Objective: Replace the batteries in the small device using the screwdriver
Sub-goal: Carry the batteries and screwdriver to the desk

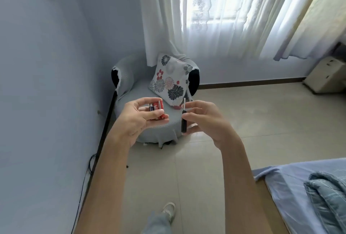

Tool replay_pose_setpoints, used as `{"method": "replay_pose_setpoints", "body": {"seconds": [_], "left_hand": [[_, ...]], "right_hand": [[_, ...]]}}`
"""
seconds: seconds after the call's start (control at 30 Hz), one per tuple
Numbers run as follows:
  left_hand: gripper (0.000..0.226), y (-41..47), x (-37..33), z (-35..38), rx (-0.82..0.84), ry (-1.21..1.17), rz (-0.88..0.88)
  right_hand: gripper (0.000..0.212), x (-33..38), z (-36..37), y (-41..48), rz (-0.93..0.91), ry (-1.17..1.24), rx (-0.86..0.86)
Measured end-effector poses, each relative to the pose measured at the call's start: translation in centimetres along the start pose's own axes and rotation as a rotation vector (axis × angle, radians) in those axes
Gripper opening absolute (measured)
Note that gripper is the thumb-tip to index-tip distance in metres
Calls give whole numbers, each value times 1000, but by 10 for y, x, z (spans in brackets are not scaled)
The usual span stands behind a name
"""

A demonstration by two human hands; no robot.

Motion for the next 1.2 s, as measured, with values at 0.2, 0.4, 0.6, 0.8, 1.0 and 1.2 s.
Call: {"method": "replay_pose_setpoints", "body": {"seconds": [0.2, 0.4, 0.6, 0.8, 1.0, 1.2], "left_hand": [[40, 100, -39, 43, 149, 52, -9], [45, 197, -65, 88, 270, 115, -57], [41, 265, -66, 154, 418, 134, -113], [38, 327, -48, 231, 512, 169, -150], [35, 385, -41, 340, 597, 198, -105], [33, 424, -47, 468, 703, 196, -72]], "right_hand": [[29, 25, -52, 64, -24, 7, -139], [28, 45, -98, 115, -39, 49, -287], [29, 46, -156, 142, -30, 102, -437], [27, 35, -237, 165, -12, 146, -576], [26, 32, -343, 183, -11, 141, -634], [24, 47, -457, 176, -50, 162, -752]]}}
Point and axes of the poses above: each hand's wrist, its own y-axis towards the middle knuckle, its own z-axis out of the palm, x = y × z, the point moved 5 cm from there along y, towards the middle knuckle, and after that the axes turned 3 degrees about x, right-handed, at the moved point
